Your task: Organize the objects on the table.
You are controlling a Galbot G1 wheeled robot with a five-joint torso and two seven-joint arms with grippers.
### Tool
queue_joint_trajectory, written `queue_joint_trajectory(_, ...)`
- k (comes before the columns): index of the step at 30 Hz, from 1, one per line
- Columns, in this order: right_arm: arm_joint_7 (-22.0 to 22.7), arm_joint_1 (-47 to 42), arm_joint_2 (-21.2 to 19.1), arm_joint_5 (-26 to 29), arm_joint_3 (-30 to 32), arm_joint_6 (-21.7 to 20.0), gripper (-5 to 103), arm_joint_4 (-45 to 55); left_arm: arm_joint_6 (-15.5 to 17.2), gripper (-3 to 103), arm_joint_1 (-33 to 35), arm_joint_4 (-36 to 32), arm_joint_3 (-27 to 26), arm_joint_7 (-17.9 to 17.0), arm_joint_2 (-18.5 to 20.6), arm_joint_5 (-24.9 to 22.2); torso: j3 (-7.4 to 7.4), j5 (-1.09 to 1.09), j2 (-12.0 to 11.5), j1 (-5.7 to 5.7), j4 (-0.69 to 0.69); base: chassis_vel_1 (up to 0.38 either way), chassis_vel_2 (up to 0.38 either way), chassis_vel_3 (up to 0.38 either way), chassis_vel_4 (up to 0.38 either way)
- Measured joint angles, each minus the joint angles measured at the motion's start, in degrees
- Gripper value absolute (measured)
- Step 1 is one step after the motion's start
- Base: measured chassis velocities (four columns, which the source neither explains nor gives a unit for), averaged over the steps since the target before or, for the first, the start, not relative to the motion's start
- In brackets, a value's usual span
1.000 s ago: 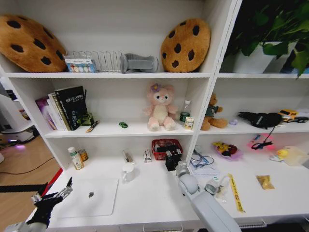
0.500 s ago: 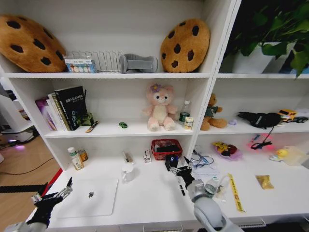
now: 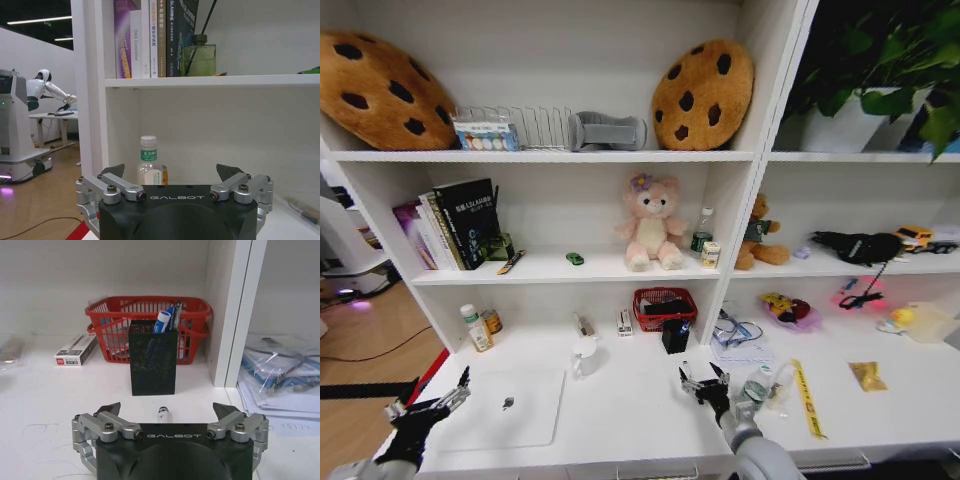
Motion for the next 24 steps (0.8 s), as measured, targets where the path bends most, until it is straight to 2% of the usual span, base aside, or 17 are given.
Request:
queue_joint_trajectory(8, 0.53, 2.35, 0.38, 2.71, -1.01, -1.46, 100, -3.22, 0.00, 100, 0.00, 0.00, 0.00, 0.00, 0.00, 0.00, 0.00, -0.01, 0.00, 0.00, -0.02, 0.000, 0.000, 0.000, 0.000)
queue_joint_trajectory(9, 0.56, 2.86, 0.61, 2.70, -1.35, -1.46, 103, -4.07, 0.00, 100, 0.00, 0.00, 0.00, 0.00, 0.00, 0.00, 0.00, -0.01, 0.00, 0.00, -0.02, 0.000, 0.000, 0.000, 0.000)
queue_joint_trajectory(11, 1.02, 3.49, 0.92, 2.67, -1.85, -1.46, 100, -4.90, 0.00, 100, 0.00, 0.00, 0.00, 0.00, 0.00, 0.00, 0.00, 0.00, 0.00, 0.00, -0.02, 0.000, 0.000, 0.000, 0.000)
queue_joint_trajectory(13, 1.62, 4.32, 1.23, 2.66, -2.47, -1.46, 90, -5.95, 0.00, 100, 0.00, 0.00, 0.00, 0.00, 0.00, 0.00, 0.00, 0.00, 0.00, 0.00, -0.01, 0.000, 0.000, 0.000, 0.000)
queue_joint_trajectory(16, 1.72, 4.63, 1.26, 2.66, -2.61, -1.46, 84, -6.27, 0.00, 100, 0.00, 0.00, 0.00, 0.00, 0.00, 0.00, 0.00, 0.00, 0.00, 0.00, -0.01, 0.000, 0.000, 0.000, 0.000)
queue_joint_trajectory(19, 1.79, 5.29, 1.25, 2.91, -2.93, -1.42, 68, -6.77, 0.00, 100, 0.00, 0.00, 0.00, 0.00, 0.00, 0.00, 0.00, -0.01, 0.00, 0.00, -0.01, 0.000, 0.000, 0.000, 0.000)
queue_joint_trajectory(22, 1.79, 5.43, 1.20, 2.91, -3.18, -1.39, 63, -6.82, 0.00, 100, 0.00, 0.00, 0.00, 0.00, 0.00, 0.00, 0.00, -0.01, 0.00, 0.00, -0.01, 0.000, 0.000, 0.000, 0.000)
queue_joint_trajectory(24, 1.79, 5.45, 1.20, 2.90, -3.39, -1.37, 52, -6.83, 0.00, 100, 0.00, 0.00, 0.00, 0.00, 0.00, 0.00, 0.00, -0.01, 0.00, 0.01, -0.01, 0.000, 0.000, 0.000, 0.000)
